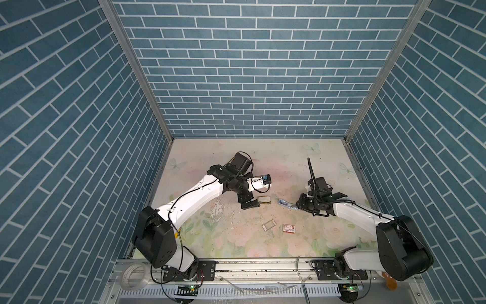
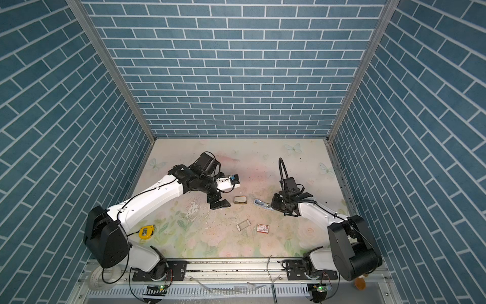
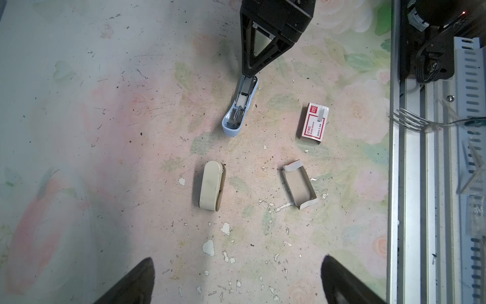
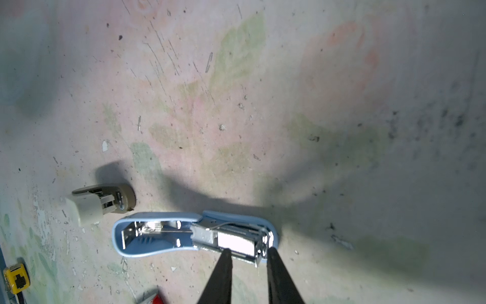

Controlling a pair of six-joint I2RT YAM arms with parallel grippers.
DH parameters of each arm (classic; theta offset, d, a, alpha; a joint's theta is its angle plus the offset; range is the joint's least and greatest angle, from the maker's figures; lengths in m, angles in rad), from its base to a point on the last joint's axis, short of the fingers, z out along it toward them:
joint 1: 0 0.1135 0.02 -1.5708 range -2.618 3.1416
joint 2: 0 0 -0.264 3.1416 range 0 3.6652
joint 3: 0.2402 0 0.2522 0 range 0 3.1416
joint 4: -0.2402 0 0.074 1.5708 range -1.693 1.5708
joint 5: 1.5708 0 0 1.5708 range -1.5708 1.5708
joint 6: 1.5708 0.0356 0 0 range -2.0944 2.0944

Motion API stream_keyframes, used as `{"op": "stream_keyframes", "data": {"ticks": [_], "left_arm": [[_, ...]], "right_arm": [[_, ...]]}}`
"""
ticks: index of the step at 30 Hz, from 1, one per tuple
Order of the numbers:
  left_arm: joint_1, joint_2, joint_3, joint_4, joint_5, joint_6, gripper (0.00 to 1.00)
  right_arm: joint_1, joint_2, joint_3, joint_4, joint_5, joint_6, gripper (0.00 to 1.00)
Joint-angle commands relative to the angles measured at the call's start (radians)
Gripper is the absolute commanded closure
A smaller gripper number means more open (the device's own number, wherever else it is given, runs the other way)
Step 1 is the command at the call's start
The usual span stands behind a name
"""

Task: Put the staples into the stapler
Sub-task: 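Move the left gripper over the blue stapler's open top end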

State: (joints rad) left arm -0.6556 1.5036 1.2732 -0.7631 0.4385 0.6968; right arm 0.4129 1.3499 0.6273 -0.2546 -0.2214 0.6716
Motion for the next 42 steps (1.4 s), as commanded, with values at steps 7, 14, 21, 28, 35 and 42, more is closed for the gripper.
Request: {"op": "stream_keyframes", "data": {"ticks": [7,14,21,28,35,42], "left_arm": [[-0.013,0.02,0.014,0.014,0.011,0.009,0.0],[-0.016,0.022,0.01,0.021,0.012,0.007,0.0],[-0.028,0.04,0.01,0.032,0.009,0.009,0.0],[-0.048,0.087,0.023,0.063,-0.003,0.019,0.0],[-0.076,0.223,0.112,0.074,-0.039,0.103,0.04],[-0.092,0.416,0.302,-0.004,-0.02,0.179,0.12]], "right_arm": [[-0.004,0.031,0.028,-0.003,0.017,-0.037,0.75],[-0.003,0.044,0.03,-0.004,0.017,-0.042,0.76],[-0.003,0.06,0.026,-0.004,0.024,-0.049,0.79],[-0.004,0.061,0.021,-0.009,0.029,-0.057,0.81],[-0.003,0.071,0.006,0.007,0.03,-0.077,0.83],[-0.004,0.064,-0.016,0.031,0.027,-0.079,0.83]]}}
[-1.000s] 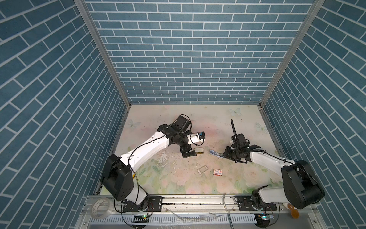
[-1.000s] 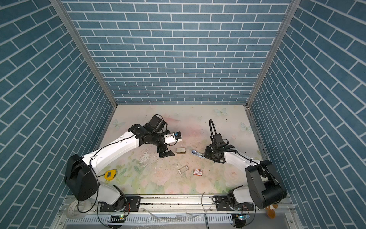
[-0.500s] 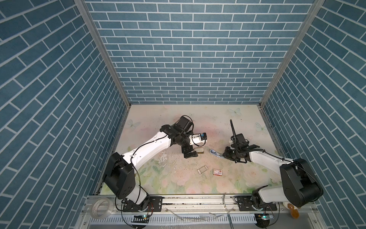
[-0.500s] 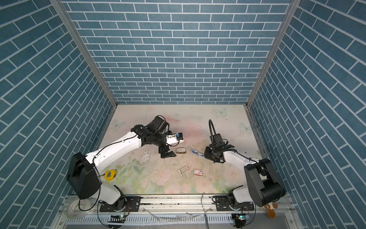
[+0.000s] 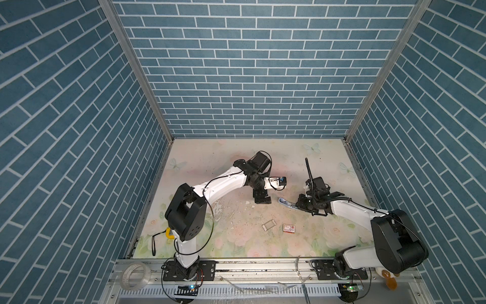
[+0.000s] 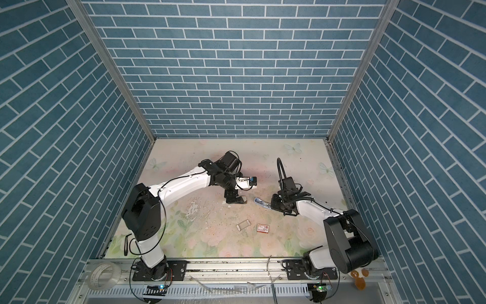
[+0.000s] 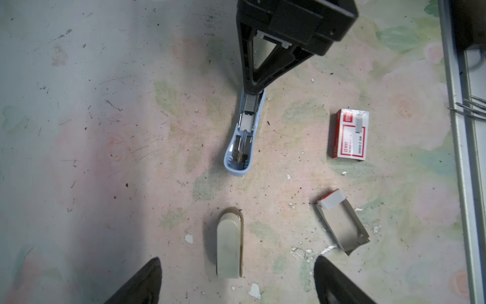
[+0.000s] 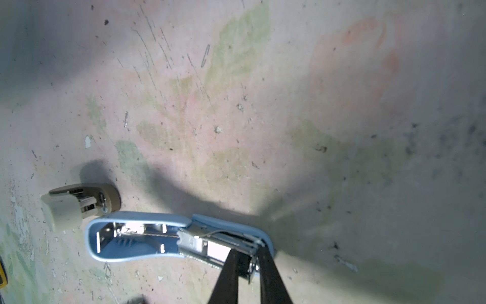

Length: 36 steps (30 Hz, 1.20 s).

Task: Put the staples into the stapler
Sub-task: 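Move the left gripper over the blue stapler's open top end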

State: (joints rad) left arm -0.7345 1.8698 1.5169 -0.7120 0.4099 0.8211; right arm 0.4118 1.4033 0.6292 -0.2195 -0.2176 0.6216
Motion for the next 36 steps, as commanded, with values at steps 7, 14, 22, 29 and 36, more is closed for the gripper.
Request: {"op": "stream_keyframes", "data": {"ticks": [7,14,22,29,36], "left_arm": [[-0.056,0.176,0.156,-0.099,-0.005,0.096,0.21],[-0.101,0.238,0.179,-0.09,-0.036,0.074,0.3],[-0.112,0.278,0.191,-0.055,-0.068,0.049,0.37],[-0.117,0.288,0.189,-0.019,-0.079,0.023,0.54],[-0.118,0.295,0.181,-0.011,-0.076,0.015,0.45]], "right_arm": [[-0.002,-0.005,-0.022,-0.006,0.02,-0.033,0.83],[-0.002,-0.007,-0.025,-0.004,0.018,-0.037,0.83],[-0.004,-0.01,-0.034,0.011,0.015,-0.036,0.83],[-0.004,-0.012,-0.041,0.019,0.013,-0.033,0.83],[-0.005,-0.014,-0.043,0.018,0.015,-0.034,0.83]]}}
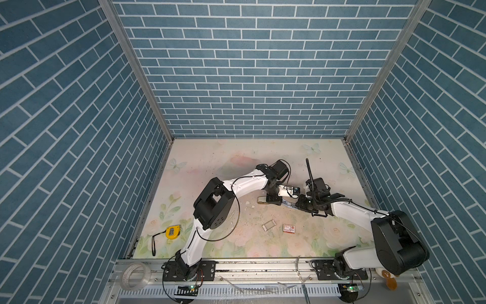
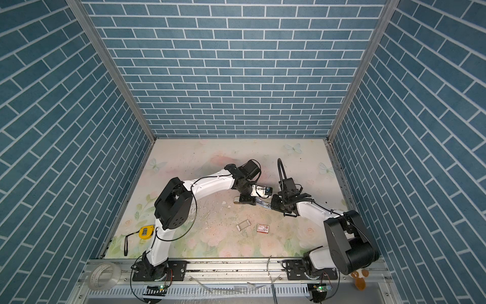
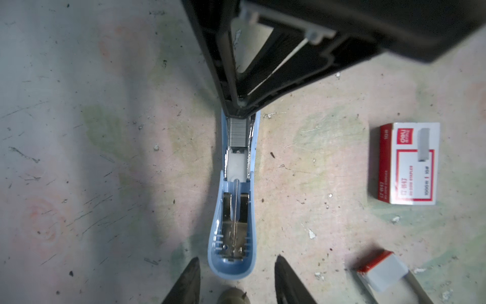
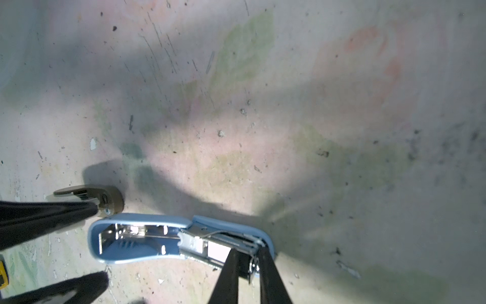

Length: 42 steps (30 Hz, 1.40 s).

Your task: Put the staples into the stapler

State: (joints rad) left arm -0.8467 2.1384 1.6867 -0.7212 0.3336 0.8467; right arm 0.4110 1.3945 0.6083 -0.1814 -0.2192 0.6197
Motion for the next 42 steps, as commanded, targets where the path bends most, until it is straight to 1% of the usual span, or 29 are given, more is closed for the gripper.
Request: {"op": "stream_keyframes", "data": {"ticks": [1,5,11,21,23,28,30,33,39,42], "left_arm": [[-0.006,0.023,0.006,0.006,-0.001,-0.012,0.42],[-0.006,0.018,-0.012,0.032,-0.014,-0.023,0.41],[-0.006,0.03,-0.015,0.05,-0.038,-0.026,0.44],[-0.006,0.034,-0.028,0.047,-0.034,-0.023,0.44],[-0.006,0.034,-0.031,0.048,-0.037,-0.021,0.46],[-0.006,0.035,-0.04,0.048,-0.038,-0.022,0.55],[-0.006,0.035,-0.042,0.052,-0.038,-0.023,0.57],[-0.006,0.034,-0.041,0.052,-0.034,-0.028,0.63],[-0.006,0.032,-0.024,0.052,-0.023,-0.044,0.7],[-0.006,0.031,-0.009,0.042,-0.006,-0.051,0.72]], "right_arm": [[-0.004,-0.004,-0.022,-0.019,0.015,-0.032,0.83],[-0.004,0.001,-0.022,-0.014,0.012,-0.032,0.83],[-0.006,-0.002,-0.021,-0.017,0.012,-0.033,0.84],[-0.011,-0.005,-0.028,-0.018,0.011,-0.034,0.84],[-0.012,-0.003,-0.028,-0.016,0.011,-0.034,0.84],[-0.014,0.0,-0.025,-0.015,0.009,-0.034,0.84],[-0.015,0.001,-0.025,-0.012,0.008,-0.034,0.84],[-0.015,0.004,-0.026,-0.011,0.007,-0.034,0.84],[-0.016,0.008,-0.029,-0.008,0.005,-0.035,0.84],[-0.017,0.008,-0.029,-0.009,0.004,-0.036,0.84]]}}
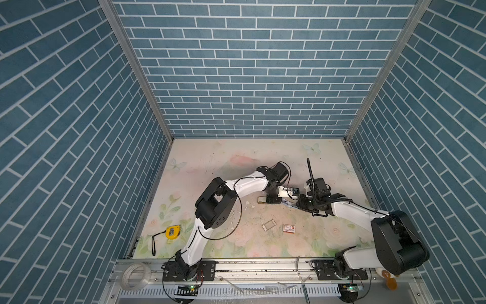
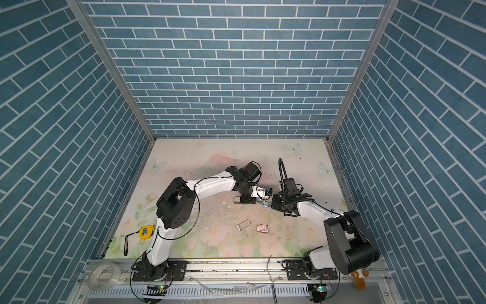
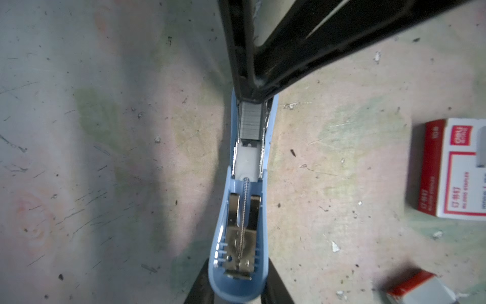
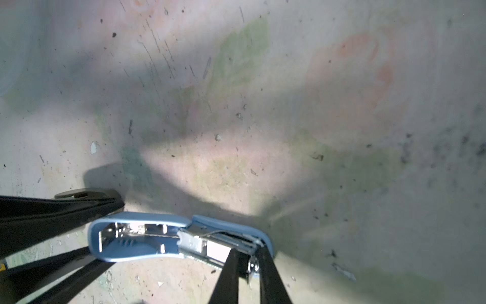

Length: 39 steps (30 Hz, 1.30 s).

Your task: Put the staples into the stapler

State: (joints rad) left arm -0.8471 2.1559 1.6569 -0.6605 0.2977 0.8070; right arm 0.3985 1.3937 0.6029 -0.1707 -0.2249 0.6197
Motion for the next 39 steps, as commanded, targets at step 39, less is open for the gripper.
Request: {"op": "stream_keyframes", "data": {"ticks": [39], "left_arm": [[-0.037,0.07,0.174,-0.079,0.147,-0.104,0.74]], "right_arm": [[-0.012,0.036,-0.068,0.107,-0.046,0.014,0.83]]}}
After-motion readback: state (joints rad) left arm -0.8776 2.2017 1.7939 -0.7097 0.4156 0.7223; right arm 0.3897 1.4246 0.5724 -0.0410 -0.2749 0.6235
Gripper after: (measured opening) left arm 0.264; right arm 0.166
